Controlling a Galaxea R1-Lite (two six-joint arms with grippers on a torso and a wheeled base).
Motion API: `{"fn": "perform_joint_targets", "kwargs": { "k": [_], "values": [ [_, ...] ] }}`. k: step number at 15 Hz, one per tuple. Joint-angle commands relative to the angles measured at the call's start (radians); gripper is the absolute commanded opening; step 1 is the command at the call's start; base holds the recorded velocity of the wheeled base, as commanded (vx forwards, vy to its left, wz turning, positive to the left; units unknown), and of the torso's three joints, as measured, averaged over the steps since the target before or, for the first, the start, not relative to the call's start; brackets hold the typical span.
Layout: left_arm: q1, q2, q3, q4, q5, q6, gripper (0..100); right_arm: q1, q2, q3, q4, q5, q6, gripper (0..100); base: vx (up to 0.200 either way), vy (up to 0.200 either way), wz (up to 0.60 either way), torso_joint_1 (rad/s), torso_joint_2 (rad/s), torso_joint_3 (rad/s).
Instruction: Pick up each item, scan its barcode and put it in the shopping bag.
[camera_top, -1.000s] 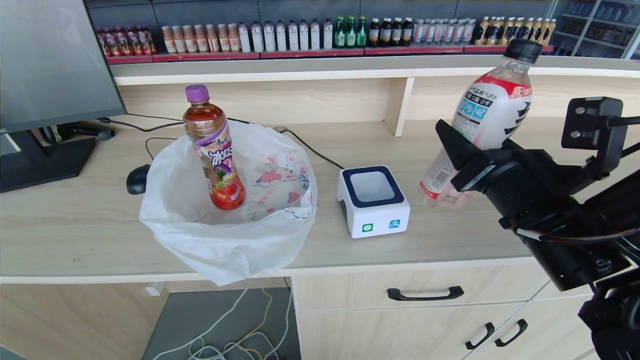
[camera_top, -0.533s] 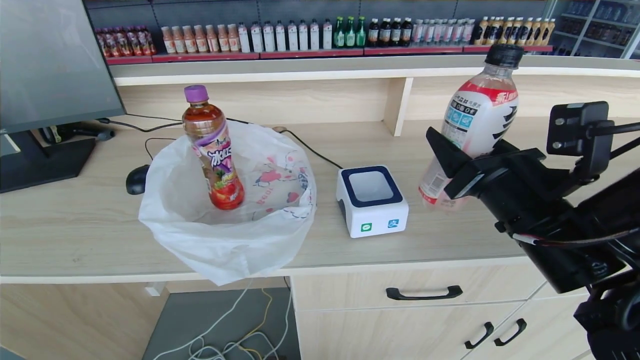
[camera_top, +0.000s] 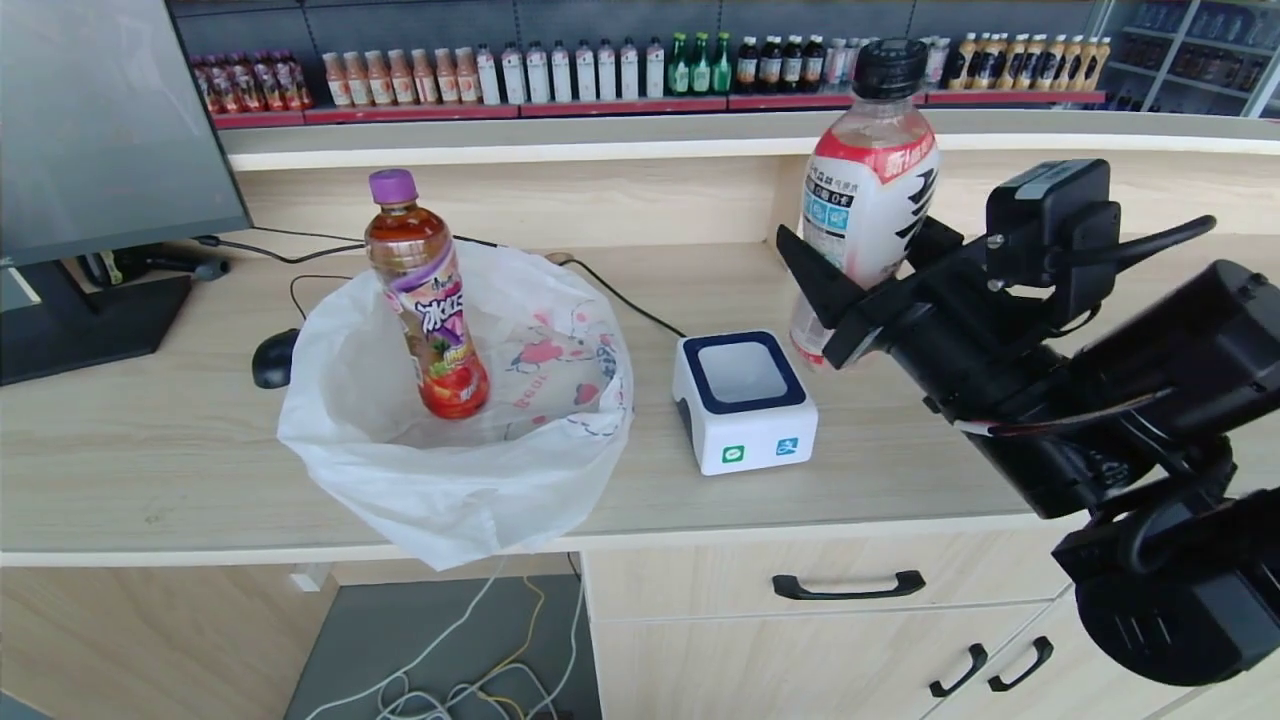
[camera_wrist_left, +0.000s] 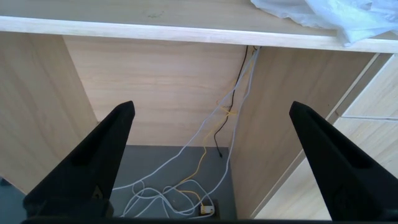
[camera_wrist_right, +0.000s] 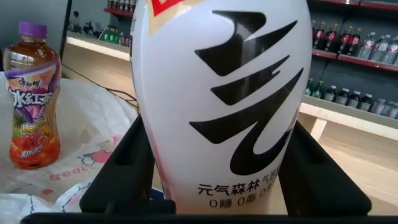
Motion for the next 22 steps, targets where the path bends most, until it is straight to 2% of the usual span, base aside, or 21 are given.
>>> {"fn": "perform_joint_targets", "kwargs": {
  "k": [1,3,6,9,13,22],
  "values": [
    [0.000,0.000,0.000,0.000,0.001,0.000,100,0.001,0.069,-0.071,-0.001,0.081,-0.054,0,0.000,0.000,0.00,0.000,0.00,0.000],
    [0.000,0.000,0.000,0.000,0.000,0.000,100,-0.002,0.097,-0.088,-0.001,0.197,-0.125,0,0.000,0.000,0.00,0.000,0.00,0.000],
    [0.000,0.000,0.000,0.000,0.000,0.000,100,-0.022,0.132,-0.126,-0.001,0.285,-0.174,0,0.000,0.000,0.00,0.000,0.00,0.000],
    [0.000,0.000,0.000,0.000,0.001,0.000,100,-0.045,0.195,-0.209,-0.001,0.438,-0.237,0,0.000,0.000,0.00,0.000,0.00,0.000],
    [0.000,0.000,0.000,0.000,0.000,0.000,100,-0.056,0.236,-0.252,-0.001,0.520,-0.303,0,0.000,0.000,0.00,0.000,0.00,0.000],
    [0.000,0.000,0.000,0.000,0.000,0.000,100,-0.076,0.236,-0.251,-0.001,0.595,-0.392,0,0.000,0.000,0.00,0.000,0.00,0.000]
  ]
}}
